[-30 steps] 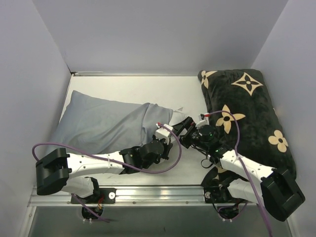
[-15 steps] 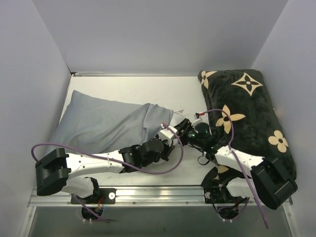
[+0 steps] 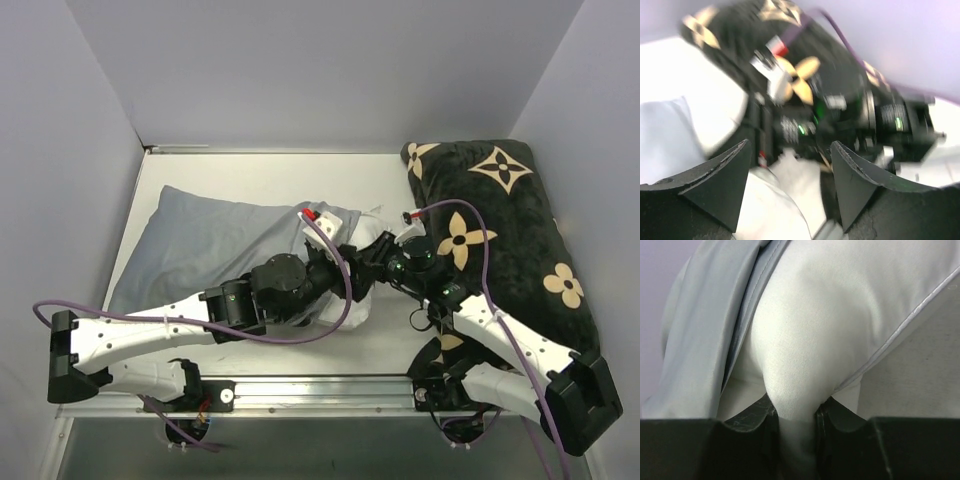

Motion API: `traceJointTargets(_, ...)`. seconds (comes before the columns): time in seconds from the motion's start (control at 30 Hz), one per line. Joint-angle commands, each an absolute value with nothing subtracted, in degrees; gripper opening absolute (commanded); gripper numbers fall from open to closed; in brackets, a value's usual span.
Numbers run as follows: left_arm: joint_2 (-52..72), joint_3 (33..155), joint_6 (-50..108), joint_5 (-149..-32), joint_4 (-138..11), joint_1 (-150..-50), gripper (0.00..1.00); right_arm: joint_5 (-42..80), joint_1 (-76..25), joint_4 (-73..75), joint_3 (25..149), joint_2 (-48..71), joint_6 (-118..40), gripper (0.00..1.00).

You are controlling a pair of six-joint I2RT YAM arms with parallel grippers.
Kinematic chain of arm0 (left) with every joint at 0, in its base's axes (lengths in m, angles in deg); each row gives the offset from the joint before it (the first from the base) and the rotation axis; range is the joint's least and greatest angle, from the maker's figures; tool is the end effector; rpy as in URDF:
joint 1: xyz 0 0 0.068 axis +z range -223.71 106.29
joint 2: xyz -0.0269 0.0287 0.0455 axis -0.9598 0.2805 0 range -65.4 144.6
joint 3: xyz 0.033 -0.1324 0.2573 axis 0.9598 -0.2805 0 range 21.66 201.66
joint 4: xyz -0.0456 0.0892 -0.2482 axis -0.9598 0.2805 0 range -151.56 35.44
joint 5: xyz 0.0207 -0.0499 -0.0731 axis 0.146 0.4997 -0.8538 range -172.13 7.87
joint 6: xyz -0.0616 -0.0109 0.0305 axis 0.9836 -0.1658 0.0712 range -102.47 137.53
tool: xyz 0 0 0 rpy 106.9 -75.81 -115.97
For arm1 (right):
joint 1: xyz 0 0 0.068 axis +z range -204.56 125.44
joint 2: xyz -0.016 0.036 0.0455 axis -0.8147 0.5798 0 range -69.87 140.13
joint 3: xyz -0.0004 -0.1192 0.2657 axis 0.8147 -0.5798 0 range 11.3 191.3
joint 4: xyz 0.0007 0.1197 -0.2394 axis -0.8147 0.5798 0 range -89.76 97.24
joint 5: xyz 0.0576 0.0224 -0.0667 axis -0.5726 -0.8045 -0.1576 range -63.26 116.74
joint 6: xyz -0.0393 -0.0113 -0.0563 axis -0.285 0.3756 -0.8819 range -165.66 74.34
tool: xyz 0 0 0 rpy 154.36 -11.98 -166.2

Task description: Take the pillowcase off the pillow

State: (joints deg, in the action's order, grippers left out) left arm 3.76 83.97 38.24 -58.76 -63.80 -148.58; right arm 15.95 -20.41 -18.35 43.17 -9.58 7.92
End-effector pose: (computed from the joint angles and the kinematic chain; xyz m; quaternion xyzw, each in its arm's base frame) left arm 0.1004 -0.2855 0.3974 0.2054 0.7034 -0.3918 0.5564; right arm 0.2071 0.1533 0.2702 0.0688 0.7610 0.4961 0.4124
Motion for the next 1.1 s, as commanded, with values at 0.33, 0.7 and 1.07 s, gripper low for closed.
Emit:
traceJointTargets(0.33,13.4,105.3,35.1,-52.5,-33.4,-138.9,0.79,23.2,-20.7,-5.8,55.8,-16.9,-2.2,0.0)
traceJointTargets(0.7,15.7,106.6,37.2,-46.1,-26.1,-135.1,0.19,24.2,-20.6,-0.4,65.0,-16.6,-4.6,0.0)
traceJointTargets(1.07,4.4,86.2,50.7,-42.2,-32.6,-117.2,0.0,27.4,-24.1,7.7,69.9,-22.1,-6.5,0.0)
